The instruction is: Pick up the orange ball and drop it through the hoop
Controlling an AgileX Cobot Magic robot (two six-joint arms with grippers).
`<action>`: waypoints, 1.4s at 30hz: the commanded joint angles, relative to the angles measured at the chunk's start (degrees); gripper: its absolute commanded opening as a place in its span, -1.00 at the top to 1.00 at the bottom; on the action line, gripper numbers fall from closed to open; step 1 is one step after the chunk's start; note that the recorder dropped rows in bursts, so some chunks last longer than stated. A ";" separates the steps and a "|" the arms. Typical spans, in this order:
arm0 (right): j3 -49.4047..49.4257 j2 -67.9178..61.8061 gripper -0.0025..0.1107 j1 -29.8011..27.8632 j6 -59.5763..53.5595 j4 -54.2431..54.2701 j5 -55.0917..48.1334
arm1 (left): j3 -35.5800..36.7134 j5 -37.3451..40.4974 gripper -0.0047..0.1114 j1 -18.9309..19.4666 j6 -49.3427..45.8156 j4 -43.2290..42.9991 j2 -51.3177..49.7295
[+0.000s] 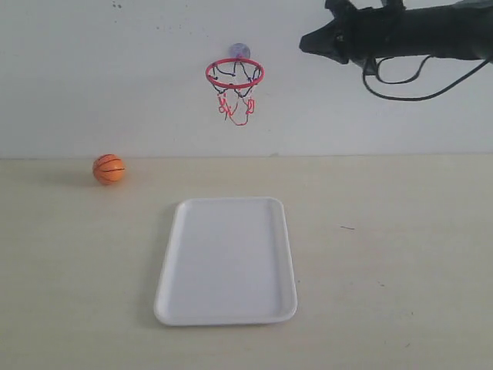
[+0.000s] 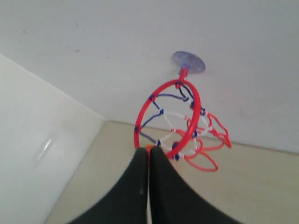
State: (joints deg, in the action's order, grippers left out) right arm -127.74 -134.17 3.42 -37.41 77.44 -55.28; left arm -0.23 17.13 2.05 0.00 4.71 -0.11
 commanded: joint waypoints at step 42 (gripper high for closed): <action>83.89 57.56 0.96 -12.23 -17.10 -8.98 -14.69 | 0.23 -0.63 0.85 0.15 0.39 0.20 0.11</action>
State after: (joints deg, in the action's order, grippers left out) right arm -43.95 -77.08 -8.49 -53.77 68.06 -69.71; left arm -0.23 17.13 2.05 0.00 4.71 -0.11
